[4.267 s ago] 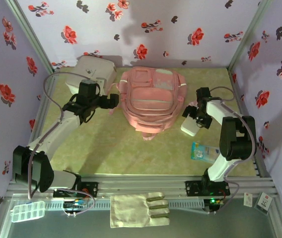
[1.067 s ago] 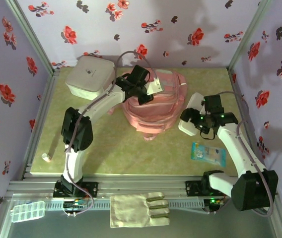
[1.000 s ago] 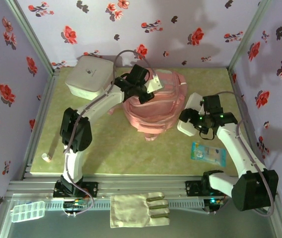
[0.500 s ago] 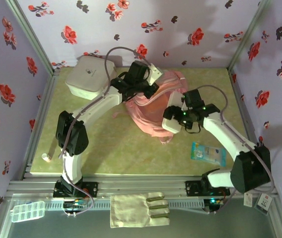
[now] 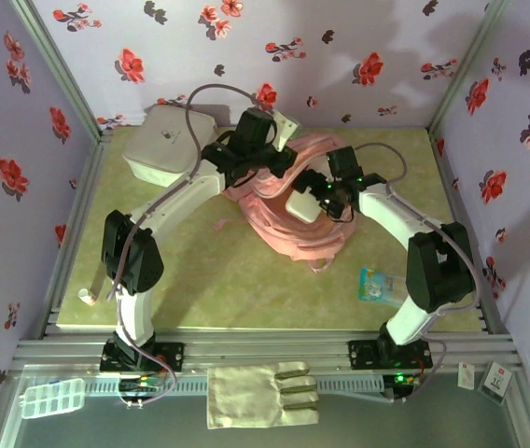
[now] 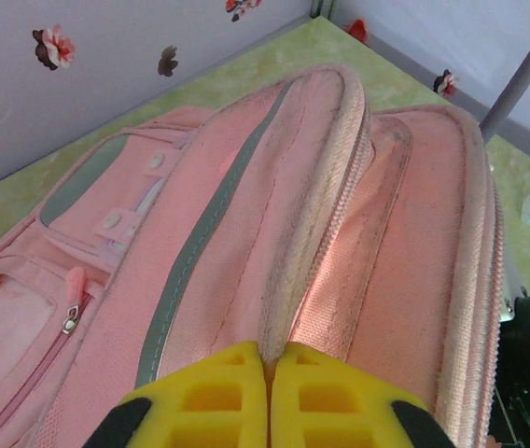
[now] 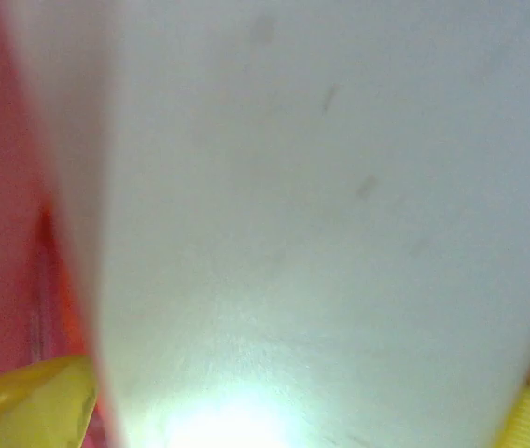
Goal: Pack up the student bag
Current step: Close the student bag at the top-center of the table.
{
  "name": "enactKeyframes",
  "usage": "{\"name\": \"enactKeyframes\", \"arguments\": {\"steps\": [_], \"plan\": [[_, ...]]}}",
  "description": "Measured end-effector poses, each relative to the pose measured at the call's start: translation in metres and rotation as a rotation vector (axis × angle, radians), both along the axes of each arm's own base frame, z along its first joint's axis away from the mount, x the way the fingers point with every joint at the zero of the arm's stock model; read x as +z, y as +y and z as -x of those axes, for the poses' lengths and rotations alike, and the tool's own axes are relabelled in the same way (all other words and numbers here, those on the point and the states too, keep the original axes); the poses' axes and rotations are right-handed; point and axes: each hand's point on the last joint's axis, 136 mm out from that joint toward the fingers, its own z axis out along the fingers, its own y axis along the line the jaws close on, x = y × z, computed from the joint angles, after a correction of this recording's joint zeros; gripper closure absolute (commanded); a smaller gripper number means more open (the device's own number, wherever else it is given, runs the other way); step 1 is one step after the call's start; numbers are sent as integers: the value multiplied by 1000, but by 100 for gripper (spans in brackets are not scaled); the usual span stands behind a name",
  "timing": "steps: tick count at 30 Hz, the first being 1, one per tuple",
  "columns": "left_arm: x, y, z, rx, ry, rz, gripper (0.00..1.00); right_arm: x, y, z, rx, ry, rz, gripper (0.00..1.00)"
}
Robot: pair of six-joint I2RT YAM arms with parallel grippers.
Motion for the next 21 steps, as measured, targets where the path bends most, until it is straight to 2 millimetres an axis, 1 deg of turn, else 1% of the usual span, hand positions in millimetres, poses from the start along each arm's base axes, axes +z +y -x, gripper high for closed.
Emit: {"name": "enactKeyframes", "arguments": {"steps": [3, 6, 9, 10, 13, 17, 19, 21], "plan": [[3, 1, -2, 10, 4, 10, 100, 13, 5, -9, 2, -63, -37, 1], [3, 2, -3, 15, 8, 14, 100, 17, 3, -5, -3, -86, -52, 8], [3, 2, -3, 17, 10, 16, 100, 9, -3, 7, -24, -71, -61, 15], [3, 2, -3, 17, 10, 16, 100, 4, -4, 10, -32, -60, -64, 20], [3, 2, -3, 17, 11, 17, 100, -6, -6, 13, -54, -31, -72, 30], [3, 2, -2, 14, 14, 20, 100, -10, -3, 5, -62, -42, -84, 46], [3, 1, -2, 12, 15, 21, 100, -16, -1, -1, -65, -39, -86, 53], [3, 1, -1, 11, 16, 21, 100, -22, 1, -8, -69, -33, -88, 56]]}}
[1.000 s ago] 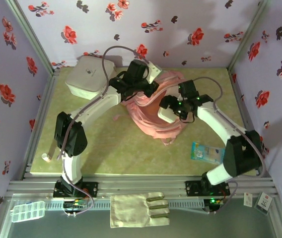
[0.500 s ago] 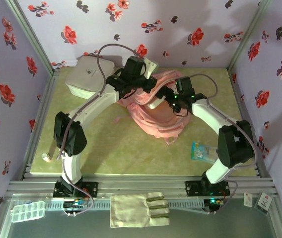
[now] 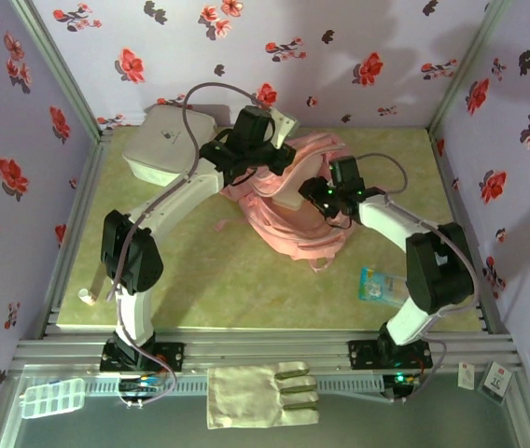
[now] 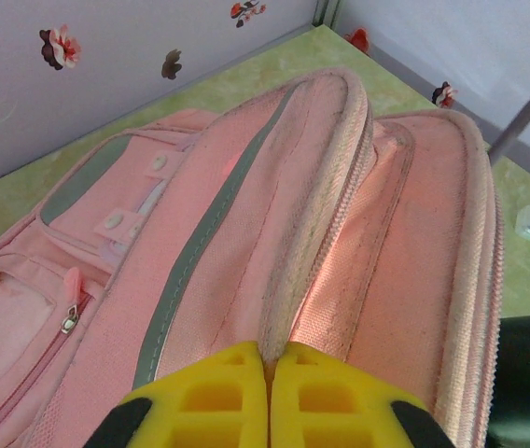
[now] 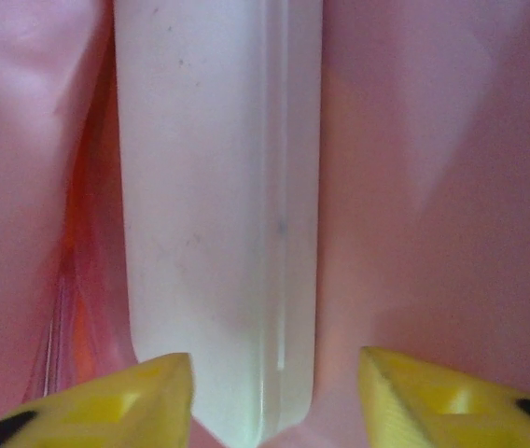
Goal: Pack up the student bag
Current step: Close the student bag at the top-center of the table.
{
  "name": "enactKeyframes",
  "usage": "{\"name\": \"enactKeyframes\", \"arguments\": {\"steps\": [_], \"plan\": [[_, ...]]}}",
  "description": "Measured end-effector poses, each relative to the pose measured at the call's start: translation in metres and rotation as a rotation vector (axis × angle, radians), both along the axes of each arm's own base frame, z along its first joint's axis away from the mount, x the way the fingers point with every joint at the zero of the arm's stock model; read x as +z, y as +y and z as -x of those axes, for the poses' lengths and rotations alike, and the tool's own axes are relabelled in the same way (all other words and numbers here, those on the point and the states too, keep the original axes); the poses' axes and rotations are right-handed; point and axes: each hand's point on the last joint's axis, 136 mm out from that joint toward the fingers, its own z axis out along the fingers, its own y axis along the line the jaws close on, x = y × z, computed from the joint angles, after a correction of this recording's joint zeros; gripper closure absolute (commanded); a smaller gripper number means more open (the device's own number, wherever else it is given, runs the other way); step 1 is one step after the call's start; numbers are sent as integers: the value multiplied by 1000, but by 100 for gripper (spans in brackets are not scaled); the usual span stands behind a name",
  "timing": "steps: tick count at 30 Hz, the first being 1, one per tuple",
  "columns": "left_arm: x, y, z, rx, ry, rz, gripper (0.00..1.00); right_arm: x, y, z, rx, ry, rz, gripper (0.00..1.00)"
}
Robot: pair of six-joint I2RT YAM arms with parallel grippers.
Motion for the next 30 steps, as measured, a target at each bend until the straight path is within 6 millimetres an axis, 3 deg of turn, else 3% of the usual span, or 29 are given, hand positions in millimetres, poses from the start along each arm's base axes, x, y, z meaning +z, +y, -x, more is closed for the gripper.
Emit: {"name": "enactKeyframes", "arguments": {"steps": [8, 13, 19, 24, 30], "plan": [[0, -1, 1, 1, 13, 11, 100, -10, 14, -30, -16, -36, -57, 73], [0, 1, -1, 9, 20, 18, 100, -11, 34, -58, -28, -85, -157, 77], [1, 3, -2, 21, 44, 39, 100, -10, 54, -77, -40, -133, -260, 74], [1, 6, -4, 32, 62, 55, 100, -1, 47, -71, -60, -152, -280, 63], [1, 7, -6, 36, 85, 76, 100, 20, 9, -22, -115, -151, -299, 60]]}}
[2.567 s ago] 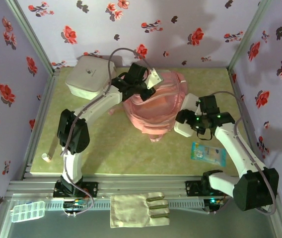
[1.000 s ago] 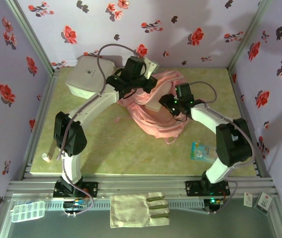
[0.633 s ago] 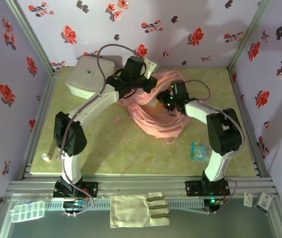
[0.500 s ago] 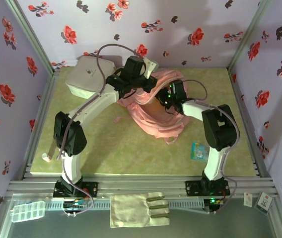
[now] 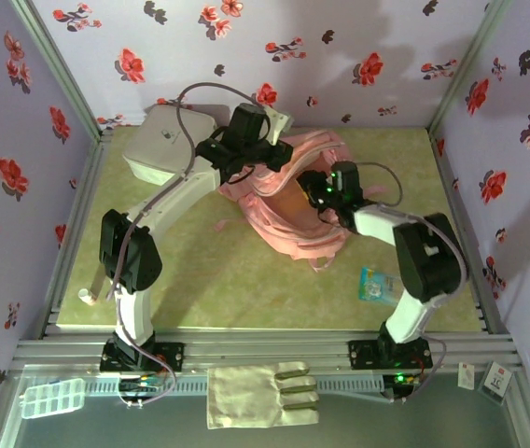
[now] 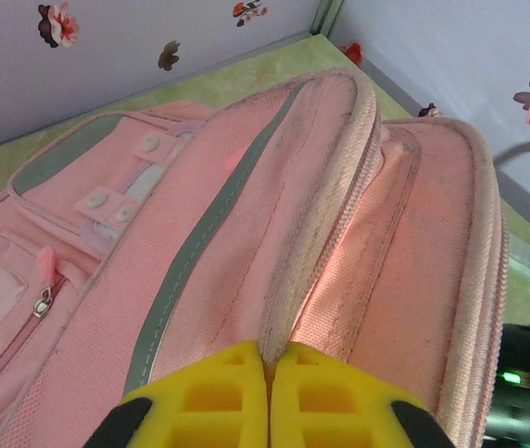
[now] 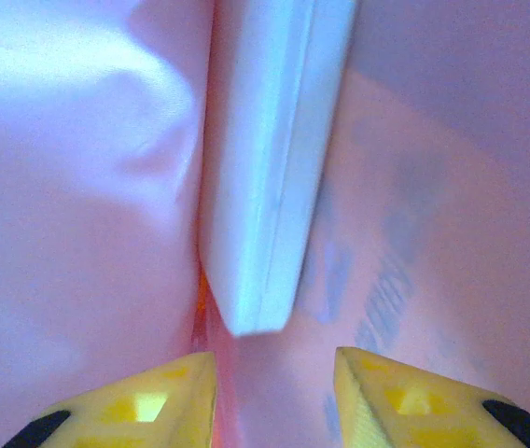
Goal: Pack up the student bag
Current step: Close the student bag at the top-center of the table, then zip the student bag at the center of the table.
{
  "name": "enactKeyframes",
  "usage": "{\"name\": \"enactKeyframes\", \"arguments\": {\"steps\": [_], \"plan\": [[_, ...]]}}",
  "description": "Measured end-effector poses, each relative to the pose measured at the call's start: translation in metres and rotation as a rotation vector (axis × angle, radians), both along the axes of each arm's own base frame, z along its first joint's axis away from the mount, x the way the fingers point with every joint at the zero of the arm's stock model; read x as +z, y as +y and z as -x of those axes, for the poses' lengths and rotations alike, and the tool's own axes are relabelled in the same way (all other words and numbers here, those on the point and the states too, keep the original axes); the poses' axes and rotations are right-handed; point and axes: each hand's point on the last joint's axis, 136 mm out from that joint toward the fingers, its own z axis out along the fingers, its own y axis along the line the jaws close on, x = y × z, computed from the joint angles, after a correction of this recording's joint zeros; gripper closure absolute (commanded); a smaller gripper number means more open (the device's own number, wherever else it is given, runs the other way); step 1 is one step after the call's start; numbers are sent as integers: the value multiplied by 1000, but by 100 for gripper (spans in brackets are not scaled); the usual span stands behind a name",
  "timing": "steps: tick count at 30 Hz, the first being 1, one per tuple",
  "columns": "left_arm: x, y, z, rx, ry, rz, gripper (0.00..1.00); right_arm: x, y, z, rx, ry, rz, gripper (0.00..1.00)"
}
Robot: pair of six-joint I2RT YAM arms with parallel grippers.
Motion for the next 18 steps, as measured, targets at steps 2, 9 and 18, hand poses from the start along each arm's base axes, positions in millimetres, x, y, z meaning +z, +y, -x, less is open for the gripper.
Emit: {"name": "enactKeyframes", "arguments": {"steps": [2, 9, 18], "plan": [[0, -1, 1, -5, 9, 8, 100, 7, -15, 16, -28, 0, 5, 56], [-8, -6, 4, -17, 60, 32, 52, 29, -83, 74, -216, 4, 119, 39], [-66, 39, 4, 114, 242, 28, 28, 24, -141, 111, -347, 43, 308, 27]]}}
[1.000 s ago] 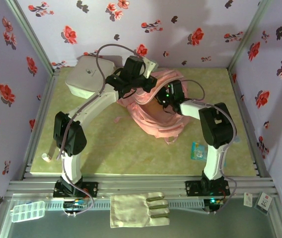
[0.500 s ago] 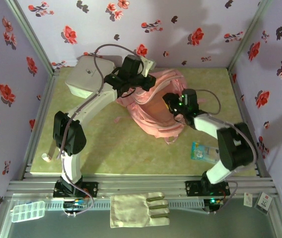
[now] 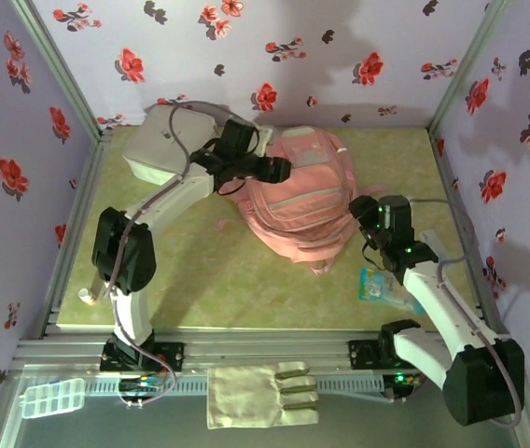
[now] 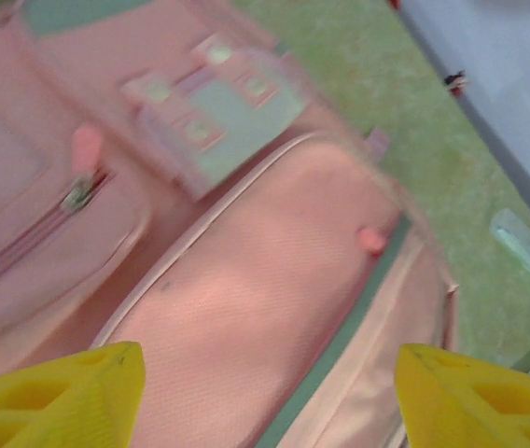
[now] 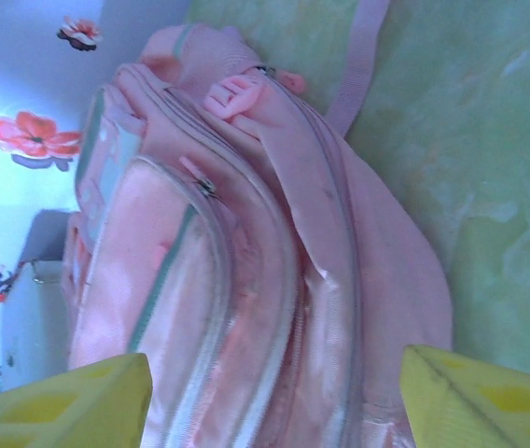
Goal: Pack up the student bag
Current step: Zip the student bag at the center of the table.
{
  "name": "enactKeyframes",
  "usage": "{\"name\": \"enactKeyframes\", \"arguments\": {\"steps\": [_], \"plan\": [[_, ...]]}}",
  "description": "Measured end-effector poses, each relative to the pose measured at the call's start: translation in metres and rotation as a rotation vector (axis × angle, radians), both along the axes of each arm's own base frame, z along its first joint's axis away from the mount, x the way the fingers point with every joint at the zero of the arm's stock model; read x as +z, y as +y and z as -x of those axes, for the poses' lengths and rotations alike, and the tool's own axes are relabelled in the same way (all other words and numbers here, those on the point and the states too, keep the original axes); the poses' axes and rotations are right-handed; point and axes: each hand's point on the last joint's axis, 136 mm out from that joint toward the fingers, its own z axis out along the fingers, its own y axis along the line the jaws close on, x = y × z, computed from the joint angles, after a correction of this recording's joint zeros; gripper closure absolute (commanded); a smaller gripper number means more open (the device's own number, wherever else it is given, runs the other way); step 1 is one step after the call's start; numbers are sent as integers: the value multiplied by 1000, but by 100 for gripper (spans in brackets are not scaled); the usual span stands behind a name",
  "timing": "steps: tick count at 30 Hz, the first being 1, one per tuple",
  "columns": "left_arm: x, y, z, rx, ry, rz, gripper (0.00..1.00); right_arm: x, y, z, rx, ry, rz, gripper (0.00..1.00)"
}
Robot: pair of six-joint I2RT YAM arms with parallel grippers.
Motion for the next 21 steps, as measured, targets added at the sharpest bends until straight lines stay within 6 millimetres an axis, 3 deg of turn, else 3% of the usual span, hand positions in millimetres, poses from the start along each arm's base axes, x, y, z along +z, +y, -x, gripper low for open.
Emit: {"name": "enactKeyframes", "arguments": {"steps": [6, 9, 15, 21], "plan": [[-43, 67, -17, 229, 170, 43, 34, -16, 15, -6, 111, 76, 36, 27], [-63, 87, -19, 311, 255, 70, 41, -17, 28, -16, 182, 98, 40, 27], [-82, 77, -21, 341, 358, 141, 56, -16, 58, -33, 299, 102, 45, 29], [-106, 63, -22, 350, 453, 225, 60, -25, 74, -46, 362, 104, 22, 30]]}}
